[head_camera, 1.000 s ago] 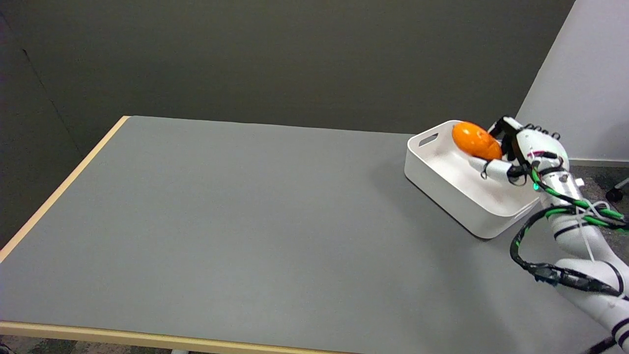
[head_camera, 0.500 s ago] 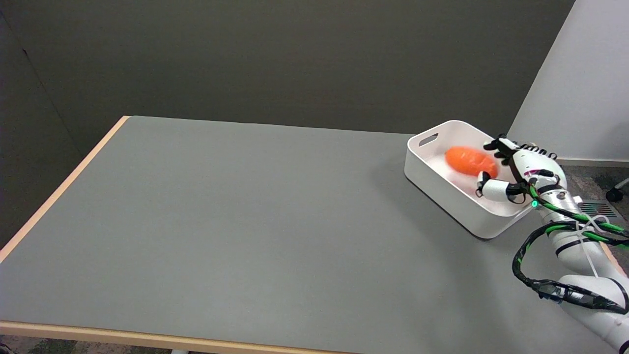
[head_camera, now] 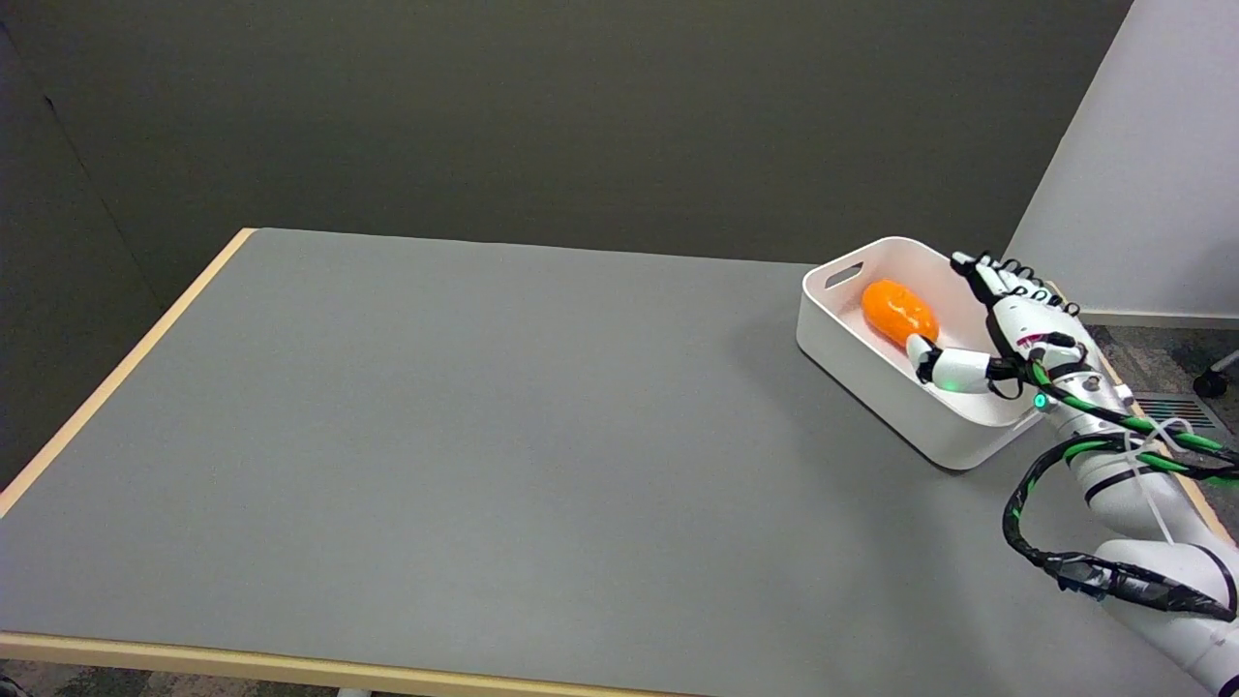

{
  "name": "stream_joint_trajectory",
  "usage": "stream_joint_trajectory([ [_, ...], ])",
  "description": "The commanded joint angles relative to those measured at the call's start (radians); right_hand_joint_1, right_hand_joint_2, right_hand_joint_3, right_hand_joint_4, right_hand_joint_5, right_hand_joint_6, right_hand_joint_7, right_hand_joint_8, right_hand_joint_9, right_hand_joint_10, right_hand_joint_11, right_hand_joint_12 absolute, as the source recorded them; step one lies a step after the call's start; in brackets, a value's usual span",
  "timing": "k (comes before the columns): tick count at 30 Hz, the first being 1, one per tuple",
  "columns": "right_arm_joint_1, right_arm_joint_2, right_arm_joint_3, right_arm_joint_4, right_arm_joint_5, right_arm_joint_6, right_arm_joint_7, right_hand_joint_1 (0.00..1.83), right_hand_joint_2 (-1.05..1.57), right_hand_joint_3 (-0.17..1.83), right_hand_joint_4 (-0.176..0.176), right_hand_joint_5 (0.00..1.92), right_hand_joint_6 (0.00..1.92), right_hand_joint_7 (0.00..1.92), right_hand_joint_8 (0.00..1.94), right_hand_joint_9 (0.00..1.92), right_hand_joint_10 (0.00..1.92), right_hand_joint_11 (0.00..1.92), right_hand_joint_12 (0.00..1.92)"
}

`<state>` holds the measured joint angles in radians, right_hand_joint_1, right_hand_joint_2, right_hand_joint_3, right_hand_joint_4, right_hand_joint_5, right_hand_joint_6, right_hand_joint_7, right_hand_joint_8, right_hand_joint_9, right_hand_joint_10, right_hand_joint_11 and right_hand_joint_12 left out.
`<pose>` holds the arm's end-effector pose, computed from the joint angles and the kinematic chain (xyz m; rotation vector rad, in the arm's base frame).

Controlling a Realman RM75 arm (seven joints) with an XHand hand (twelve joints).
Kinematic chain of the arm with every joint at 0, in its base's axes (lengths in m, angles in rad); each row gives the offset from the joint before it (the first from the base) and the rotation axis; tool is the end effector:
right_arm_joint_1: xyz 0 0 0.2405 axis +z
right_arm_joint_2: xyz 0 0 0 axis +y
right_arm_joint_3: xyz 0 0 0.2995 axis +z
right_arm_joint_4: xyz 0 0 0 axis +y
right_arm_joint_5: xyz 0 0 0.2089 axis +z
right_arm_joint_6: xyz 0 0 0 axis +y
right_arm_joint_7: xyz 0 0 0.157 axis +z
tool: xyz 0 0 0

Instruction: Place mango into white box.

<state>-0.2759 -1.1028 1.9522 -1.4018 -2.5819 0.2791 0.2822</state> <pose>-0.2995 -0.2544 0.5255 1.1364 -0.1312 0.2875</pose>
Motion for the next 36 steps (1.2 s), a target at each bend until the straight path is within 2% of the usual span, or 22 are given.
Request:
stream_joint_trajectory([
  [1,0.007,0.008,0.03,-0.167,0.053,0.039,0.011,0.39,0.59,0.99,0.079,0.02,0.21,0.0,0.14,0.0,0.35,0.02,0.97],
  [5,-0.024,0.012,0.004,-0.264,0.127,0.133,0.091,0.3,0.59,0.98,0.073,0.02,0.21,0.01,0.15,0.01,0.41,0.03,0.99],
  [8,-0.071,0.024,-0.041,-0.345,0.148,0.167,0.285,0.28,0.61,0.99,0.074,0.07,0.25,0.1,0.2,0.09,0.55,0.08,1.04],
  [10,-0.101,0.039,-0.083,-0.405,0.141,0.163,0.457,0.28,0.69,1.02,0.103,0.24,0.53,0.39,0.5,0.38,0.78,0.23,1.21],
  [12,-0.116,0.059,-0.107,-0.437,0.14,0.159,0.536,0.3,0.71,1.01,0.123,0.32,0.66,0.53,0.66,0.51,0.95,0.31,1.32],
  [14,-0.127,0.08,-0.125,-0.471,0.14,0.159,0.582,0.29,0.73,1.01,0.173,0.46,0.94,0.65,0.87,0.62,1.09,0.45,1.5],
  [18,-0.137,0.119,-0.187,-0.524,0.149,0.153,0.646,0.25,0.72,1.02,0.176,0.49,1.03,0.71,0.97,0.67,1.16,0.51,1.58],
  [21,-0.12,0.135,-0.256,-0.527,0.182,0.148,0.652,0.21,0.75,0.96,0.176,0.47,1.11,0.68,1.03,0.66,1.22,0.51,1.55],
  [27,-0.072,0.156,-0.385,-0.535,0.232,0.142,0.652,0.2,0.75,0.96,0.176,0.47,1.12,0.69,1.05,0.66,1.22,0.52,1.55],
  [32,0.0,0.186,-0.557,-0.53,0.268,0.119,0.641,0.19,0.75,0.93,0.176,0.47,1.12,0.68,1.05,0.67,1.21,0.52,1.56],
  [36,0.026,0.168,-0.608,-0.527,0.268,0.088,0.632,0.2,0.75,0.93,0.176,0.47,1.12,0.68,1.05,0.67,1.21,0.52,1.56],
])
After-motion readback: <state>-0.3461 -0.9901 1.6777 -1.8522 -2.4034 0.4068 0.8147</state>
